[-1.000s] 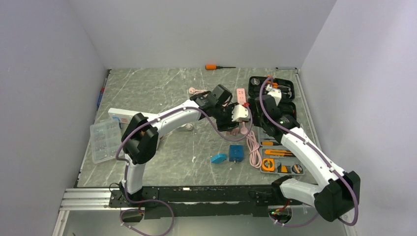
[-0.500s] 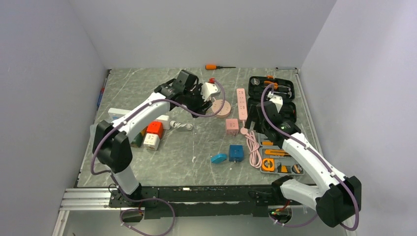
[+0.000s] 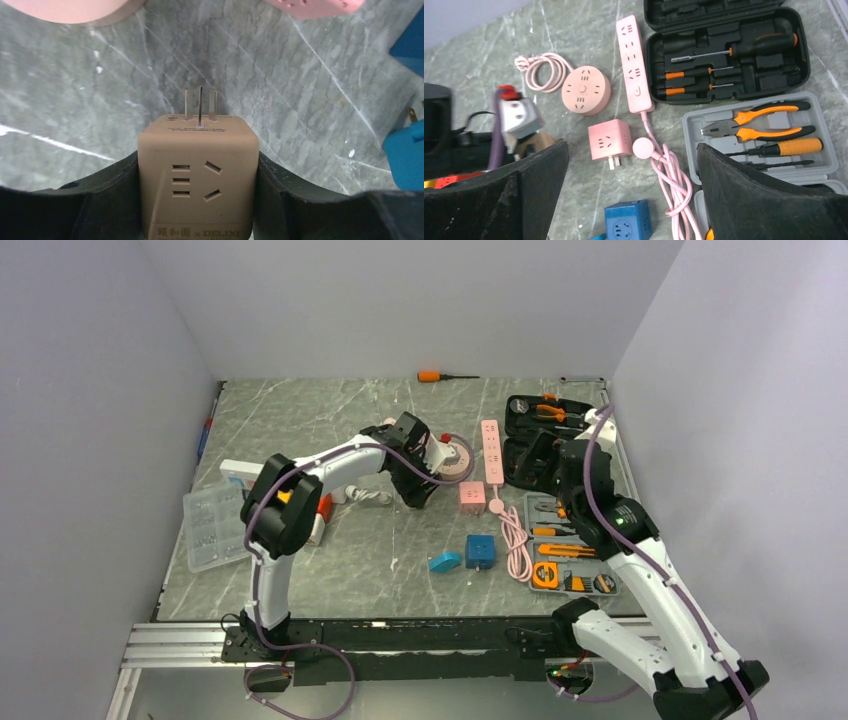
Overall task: Pull the plug off the socket
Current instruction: Move the socket to the center of the board.
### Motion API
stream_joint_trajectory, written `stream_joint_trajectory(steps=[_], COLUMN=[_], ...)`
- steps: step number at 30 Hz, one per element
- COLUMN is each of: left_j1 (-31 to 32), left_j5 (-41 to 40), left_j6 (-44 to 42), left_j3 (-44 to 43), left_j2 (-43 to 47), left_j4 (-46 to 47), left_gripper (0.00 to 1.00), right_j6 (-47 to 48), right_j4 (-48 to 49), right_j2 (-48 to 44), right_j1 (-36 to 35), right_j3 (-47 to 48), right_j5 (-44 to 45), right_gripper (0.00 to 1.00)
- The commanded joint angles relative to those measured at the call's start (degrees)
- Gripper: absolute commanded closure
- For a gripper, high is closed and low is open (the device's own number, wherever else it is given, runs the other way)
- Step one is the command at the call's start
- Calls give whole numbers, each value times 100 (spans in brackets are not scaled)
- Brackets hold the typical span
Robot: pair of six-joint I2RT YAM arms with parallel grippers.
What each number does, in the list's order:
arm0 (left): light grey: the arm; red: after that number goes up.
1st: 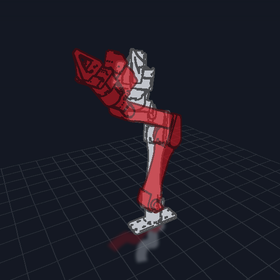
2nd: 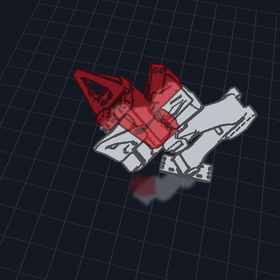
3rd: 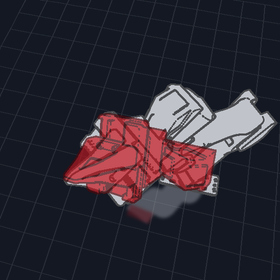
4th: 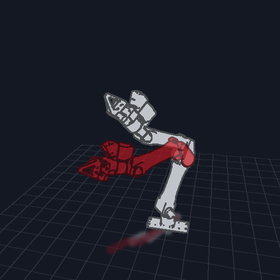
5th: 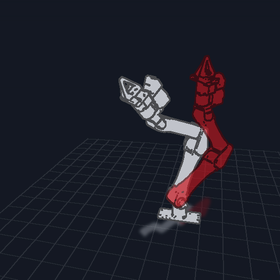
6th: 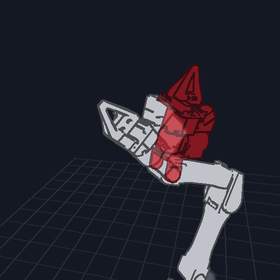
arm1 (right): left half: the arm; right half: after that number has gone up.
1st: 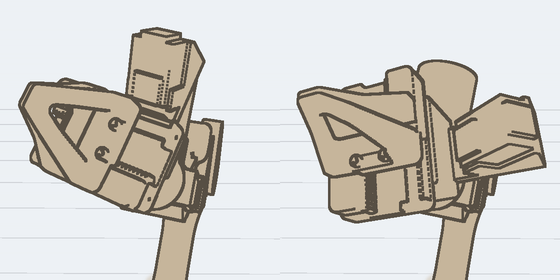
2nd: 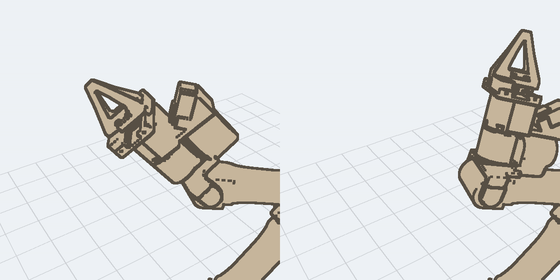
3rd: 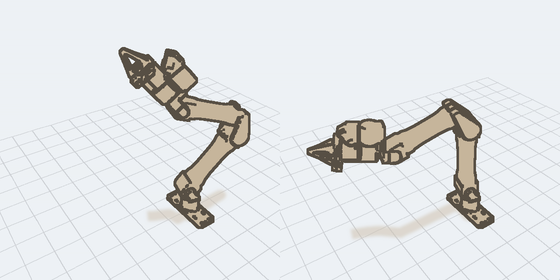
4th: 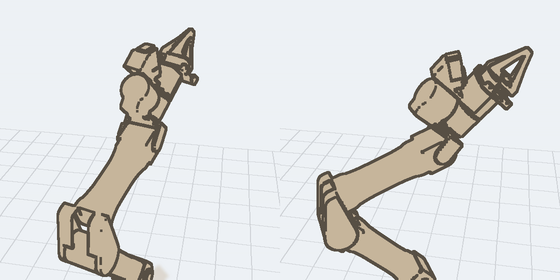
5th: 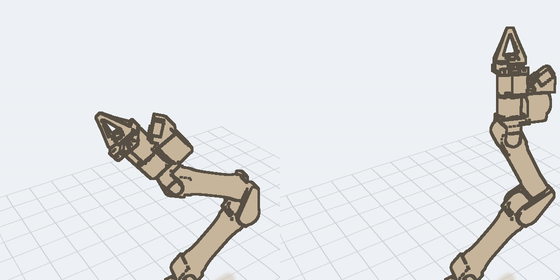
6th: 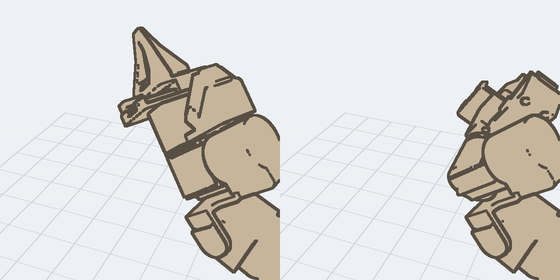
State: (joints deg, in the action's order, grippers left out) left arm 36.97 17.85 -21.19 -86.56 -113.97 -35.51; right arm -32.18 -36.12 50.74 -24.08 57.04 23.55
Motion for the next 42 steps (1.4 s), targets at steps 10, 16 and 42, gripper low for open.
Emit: stream_joint_trajectory(steps=[10,16,42], left_j1=[533,531,-5858], left_j5=[22,321,2986], left_j6=[596,667,-672], left_j3=[-338,-542,-39], left_j2=[-750,-299,2775], left_j4=[224,-208,-3206], left_gripper=[29,1,1], right_j6=[-8,133,1932], right_j4=[-275,-307,1028], right_j2=[-188,-159,4983], right_j1=[17,18,-2288], right_j3=[276,403,3422], right_j5=[-30,49,-1831], right_gripper=[0,0,0])
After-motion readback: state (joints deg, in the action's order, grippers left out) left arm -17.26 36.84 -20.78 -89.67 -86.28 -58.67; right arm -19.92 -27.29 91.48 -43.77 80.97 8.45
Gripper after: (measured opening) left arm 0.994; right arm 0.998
